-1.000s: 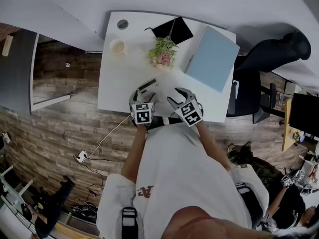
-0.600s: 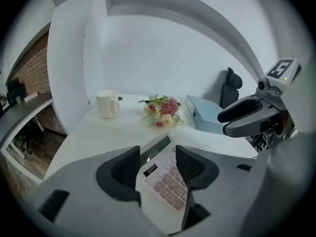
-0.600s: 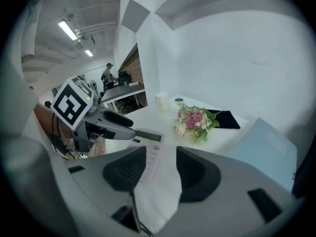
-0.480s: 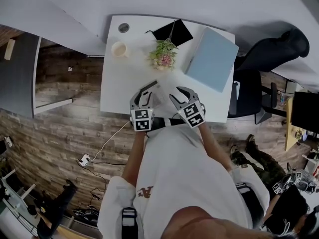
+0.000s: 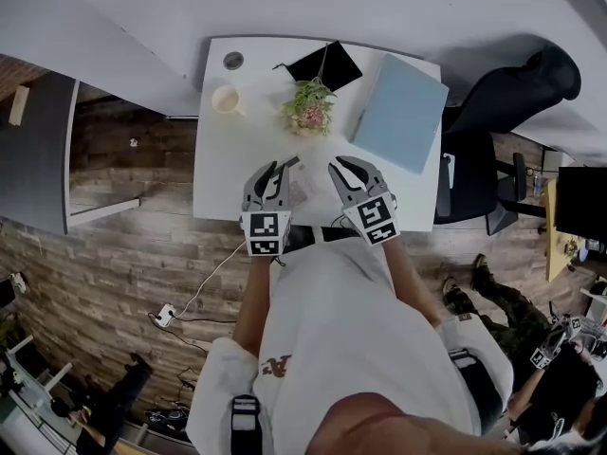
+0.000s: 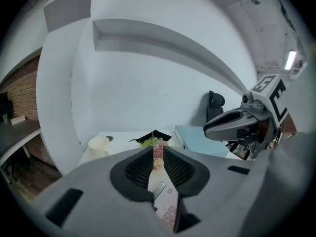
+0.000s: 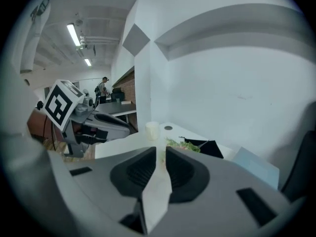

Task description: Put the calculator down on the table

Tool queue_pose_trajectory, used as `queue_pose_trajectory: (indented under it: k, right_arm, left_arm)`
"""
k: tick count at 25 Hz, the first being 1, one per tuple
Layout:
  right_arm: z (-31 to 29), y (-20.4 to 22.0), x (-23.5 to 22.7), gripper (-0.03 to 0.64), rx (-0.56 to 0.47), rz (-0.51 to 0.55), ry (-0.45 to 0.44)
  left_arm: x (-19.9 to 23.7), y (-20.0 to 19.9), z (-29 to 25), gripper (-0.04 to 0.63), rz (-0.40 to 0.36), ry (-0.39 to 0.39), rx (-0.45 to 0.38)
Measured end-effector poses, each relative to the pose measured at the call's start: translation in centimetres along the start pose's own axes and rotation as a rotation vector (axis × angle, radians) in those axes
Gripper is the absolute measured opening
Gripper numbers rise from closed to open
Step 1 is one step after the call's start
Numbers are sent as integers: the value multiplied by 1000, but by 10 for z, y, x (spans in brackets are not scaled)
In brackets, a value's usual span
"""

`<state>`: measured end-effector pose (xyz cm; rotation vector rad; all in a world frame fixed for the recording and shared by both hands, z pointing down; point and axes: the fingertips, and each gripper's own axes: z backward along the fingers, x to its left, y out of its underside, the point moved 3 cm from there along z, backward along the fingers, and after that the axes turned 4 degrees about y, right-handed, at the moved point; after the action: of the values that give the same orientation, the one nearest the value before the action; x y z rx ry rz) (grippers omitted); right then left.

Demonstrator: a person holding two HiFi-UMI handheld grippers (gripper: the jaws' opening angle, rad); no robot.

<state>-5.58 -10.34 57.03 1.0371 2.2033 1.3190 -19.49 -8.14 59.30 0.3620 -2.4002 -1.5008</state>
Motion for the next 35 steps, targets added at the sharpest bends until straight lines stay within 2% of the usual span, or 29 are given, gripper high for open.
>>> queue_pose_trajectory:
  k: [11, 20, 22, 25, 32, 35]
  right_arm:
    - [34, -80, -1, 20, -225, 43, 88]
    - [59, -125, -1, 6, -337, 48, 159]
    - [61, -127, -1, 6, -342, 47, 171]
    - [61, -126, 0, 6, -342, 44, 181]
    - [62, -125, 1, 6, -342, 37, 191]
    - [64, -127, 0, 6, -346, 40, 200]
  left_arm:
    - [-11, -85, 26, 0, -155, 55, -205]
    - [-15, -131, 49, 2, -239, 94, -319]
    - [-15, -137, 53, 2, -249, 91, -330]
    - [-15, -142, 59, 2, -218, 84, -324]
    - [-14, -144, 60, 5, -241, 85, -334]
    - [-15, -146, 60, 5, -227, 89, -334]
